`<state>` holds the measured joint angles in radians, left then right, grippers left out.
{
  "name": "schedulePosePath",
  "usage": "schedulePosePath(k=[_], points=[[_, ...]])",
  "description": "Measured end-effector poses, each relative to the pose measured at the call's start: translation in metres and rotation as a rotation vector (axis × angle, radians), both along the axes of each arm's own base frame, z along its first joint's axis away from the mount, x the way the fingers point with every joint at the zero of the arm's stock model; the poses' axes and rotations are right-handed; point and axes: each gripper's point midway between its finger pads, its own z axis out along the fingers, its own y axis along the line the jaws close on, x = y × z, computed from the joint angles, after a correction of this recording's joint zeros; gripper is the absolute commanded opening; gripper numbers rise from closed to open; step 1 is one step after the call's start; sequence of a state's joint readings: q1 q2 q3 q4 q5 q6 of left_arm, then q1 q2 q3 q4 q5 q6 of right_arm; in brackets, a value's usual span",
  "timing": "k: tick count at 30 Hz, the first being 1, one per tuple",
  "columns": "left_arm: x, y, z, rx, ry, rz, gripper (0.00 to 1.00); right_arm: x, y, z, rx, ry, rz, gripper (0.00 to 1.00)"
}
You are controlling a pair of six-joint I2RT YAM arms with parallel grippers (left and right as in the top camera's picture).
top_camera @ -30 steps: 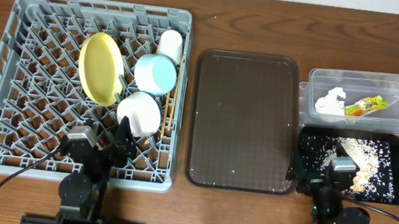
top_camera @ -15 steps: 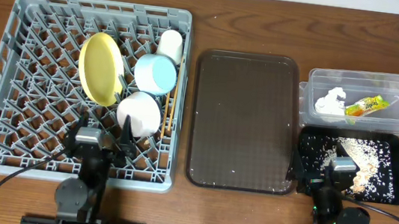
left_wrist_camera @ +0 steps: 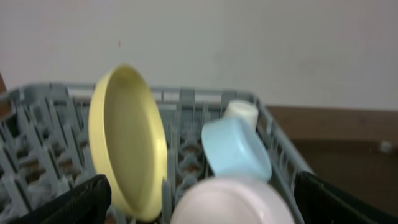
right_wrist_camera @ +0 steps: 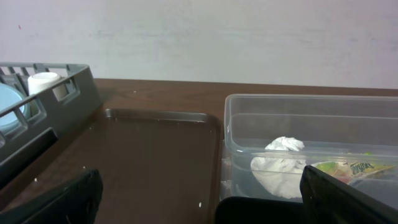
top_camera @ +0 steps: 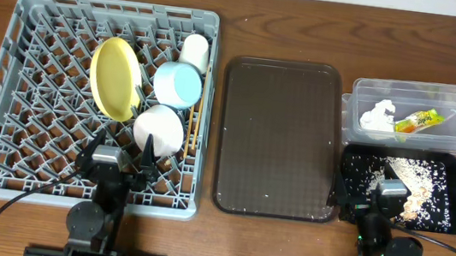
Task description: Sort waste into correct bins and load items into the dishwasher rack
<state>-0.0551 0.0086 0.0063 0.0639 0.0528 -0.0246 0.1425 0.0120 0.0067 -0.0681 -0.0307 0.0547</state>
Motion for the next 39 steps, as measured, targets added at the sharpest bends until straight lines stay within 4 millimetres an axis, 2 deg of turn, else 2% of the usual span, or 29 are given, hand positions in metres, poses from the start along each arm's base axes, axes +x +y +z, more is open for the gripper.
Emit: schedulePosePath(k=[6,19,39], points=[[-0.001,0.0,-0.018,0.004,0.074,0.0,0.95,0.0,0.0,0.0,0.0,0.0,0.0,0.99],[-0.001,0.012,-0.018,0.003,0.078,0.05,0.95,0.0,0.0,0.0,0.0,0.0,0.0,0.99],[-0.001,0.013,-0.018,0.003,0.077,0.051,0.95,0.0,0.0,0.0,0.0,0.0,0.0,0.99]])
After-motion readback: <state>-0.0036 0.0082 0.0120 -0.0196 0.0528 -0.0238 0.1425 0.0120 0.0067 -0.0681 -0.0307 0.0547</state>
